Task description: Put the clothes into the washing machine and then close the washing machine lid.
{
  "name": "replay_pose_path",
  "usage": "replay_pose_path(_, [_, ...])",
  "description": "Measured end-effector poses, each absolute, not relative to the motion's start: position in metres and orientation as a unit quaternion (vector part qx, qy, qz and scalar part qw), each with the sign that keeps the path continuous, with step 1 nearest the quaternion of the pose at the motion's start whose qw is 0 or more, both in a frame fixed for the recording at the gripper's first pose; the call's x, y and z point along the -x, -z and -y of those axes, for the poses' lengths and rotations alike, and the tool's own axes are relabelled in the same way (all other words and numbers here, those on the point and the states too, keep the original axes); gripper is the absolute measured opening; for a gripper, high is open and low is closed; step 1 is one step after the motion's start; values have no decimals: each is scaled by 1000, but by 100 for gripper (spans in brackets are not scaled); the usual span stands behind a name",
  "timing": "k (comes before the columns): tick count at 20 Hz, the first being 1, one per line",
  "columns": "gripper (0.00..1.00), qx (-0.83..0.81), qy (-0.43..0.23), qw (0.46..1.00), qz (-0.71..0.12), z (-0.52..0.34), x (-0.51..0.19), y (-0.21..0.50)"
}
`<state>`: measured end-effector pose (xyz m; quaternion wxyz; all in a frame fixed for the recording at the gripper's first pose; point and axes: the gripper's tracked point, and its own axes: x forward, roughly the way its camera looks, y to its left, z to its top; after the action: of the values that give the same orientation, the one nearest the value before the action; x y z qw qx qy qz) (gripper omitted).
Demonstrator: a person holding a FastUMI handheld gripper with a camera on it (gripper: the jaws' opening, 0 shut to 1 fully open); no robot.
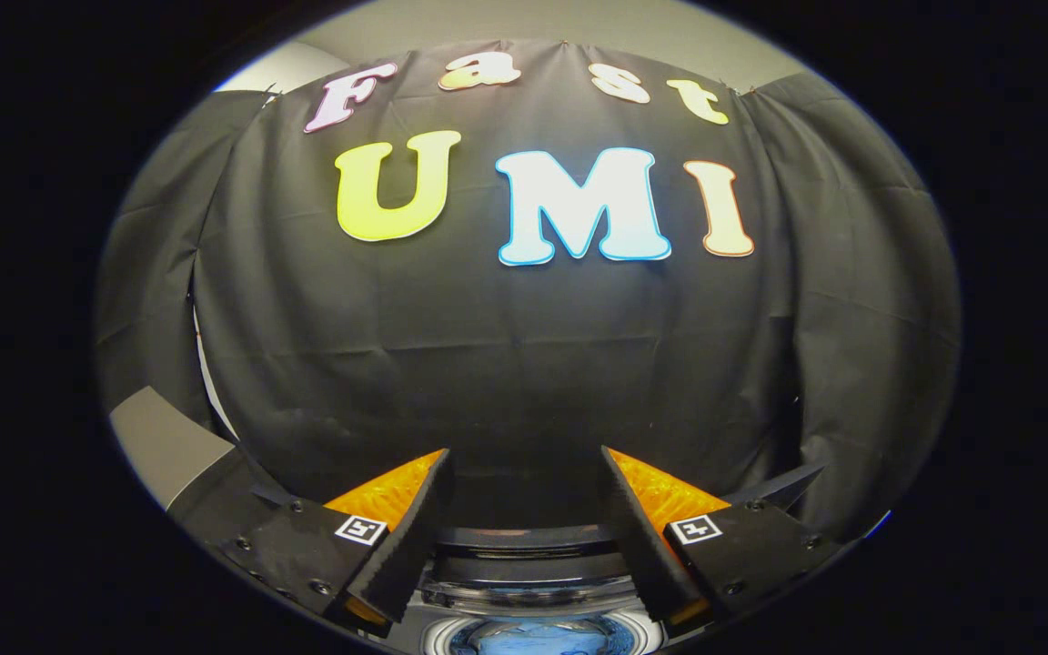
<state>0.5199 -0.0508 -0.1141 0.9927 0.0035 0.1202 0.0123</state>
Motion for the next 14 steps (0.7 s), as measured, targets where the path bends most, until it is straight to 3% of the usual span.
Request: replay_pose_path(14, [97,3,-20,994,-110,54,-456,120])
